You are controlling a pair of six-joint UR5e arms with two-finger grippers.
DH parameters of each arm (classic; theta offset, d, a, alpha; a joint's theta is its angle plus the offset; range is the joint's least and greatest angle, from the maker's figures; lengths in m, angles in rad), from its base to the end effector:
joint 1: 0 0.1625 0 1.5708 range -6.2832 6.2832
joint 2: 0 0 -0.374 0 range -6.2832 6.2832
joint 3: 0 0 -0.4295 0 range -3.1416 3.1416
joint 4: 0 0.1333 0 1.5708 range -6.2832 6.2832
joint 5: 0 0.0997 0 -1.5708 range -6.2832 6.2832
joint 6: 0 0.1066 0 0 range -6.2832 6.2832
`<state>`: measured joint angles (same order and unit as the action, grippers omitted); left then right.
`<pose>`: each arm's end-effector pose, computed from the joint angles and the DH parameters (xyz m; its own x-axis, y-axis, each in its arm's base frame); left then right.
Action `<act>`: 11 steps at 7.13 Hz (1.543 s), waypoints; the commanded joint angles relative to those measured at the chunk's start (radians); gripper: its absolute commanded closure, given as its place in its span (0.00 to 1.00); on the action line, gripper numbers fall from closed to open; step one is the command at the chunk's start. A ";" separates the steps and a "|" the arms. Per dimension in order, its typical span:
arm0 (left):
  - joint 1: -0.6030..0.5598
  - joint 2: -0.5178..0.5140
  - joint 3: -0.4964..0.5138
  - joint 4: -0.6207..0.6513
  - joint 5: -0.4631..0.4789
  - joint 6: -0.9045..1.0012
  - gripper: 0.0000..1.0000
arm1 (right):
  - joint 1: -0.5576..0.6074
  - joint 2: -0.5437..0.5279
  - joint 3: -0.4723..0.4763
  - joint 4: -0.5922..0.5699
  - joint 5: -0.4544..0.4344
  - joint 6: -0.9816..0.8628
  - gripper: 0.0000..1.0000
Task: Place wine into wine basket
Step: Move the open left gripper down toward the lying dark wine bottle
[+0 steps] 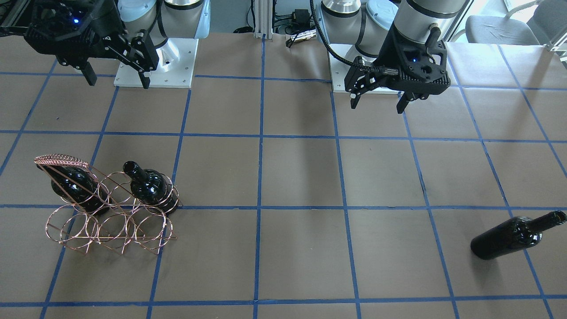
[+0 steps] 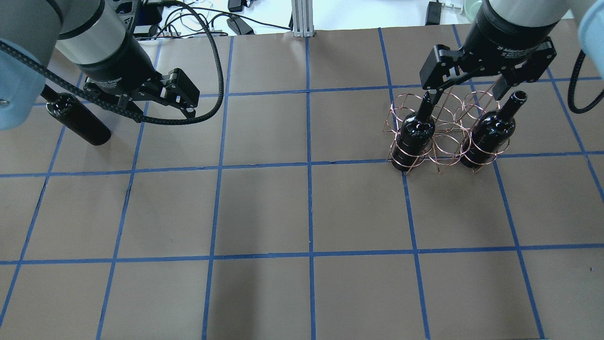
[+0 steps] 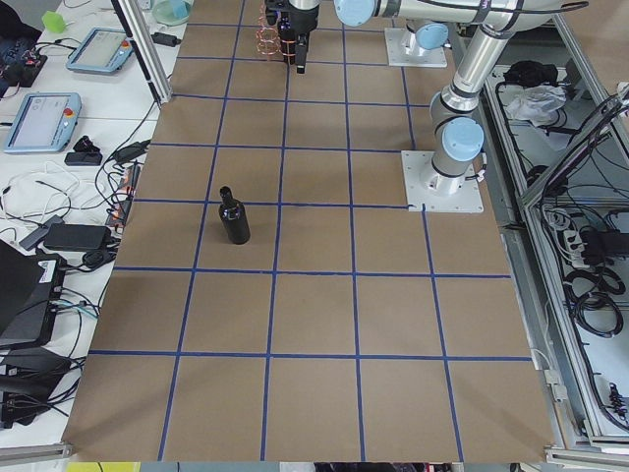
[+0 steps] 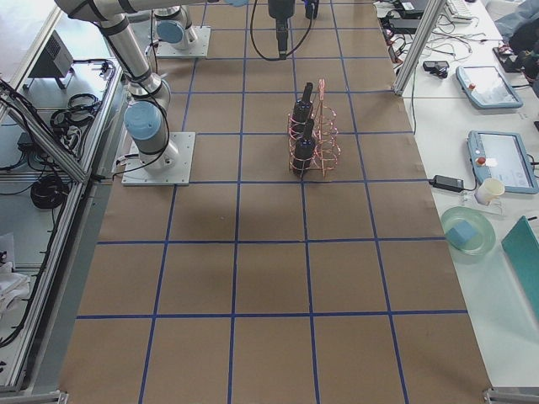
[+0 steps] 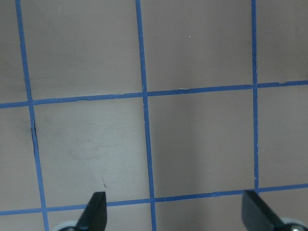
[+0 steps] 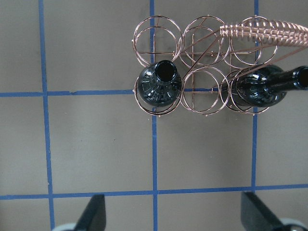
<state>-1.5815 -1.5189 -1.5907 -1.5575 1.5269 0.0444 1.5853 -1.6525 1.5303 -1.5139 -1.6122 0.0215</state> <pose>-0.1435 -0.5128 0.4479 -0.9975 0.0570 0.0418 0.0550 0.9974 -0.0472 0.1362 -0.5003 0.4878 -0.9992 0.0097 0.0399 0.0070 0.9978 -0.0661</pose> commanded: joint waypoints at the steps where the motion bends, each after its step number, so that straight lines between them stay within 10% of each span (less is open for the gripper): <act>1: -0.002 -0.001 0.000 -0.003 -0.002 0.000 0.00 | 0.001 -0.001 0.001 0.001 0.000 0.000 0.00; 11: 0.000 -0.012 -0.002 0.001 0.004 0.000 0.00 | -0.001 0.000 0.001 -0.002 0.000 -0.005 0.00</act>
<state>-1.5814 -1.5298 -1.5922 -1.5549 1.5291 0.0445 1.5850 -1.6521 1.5309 -1.5155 -1.6122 0.0167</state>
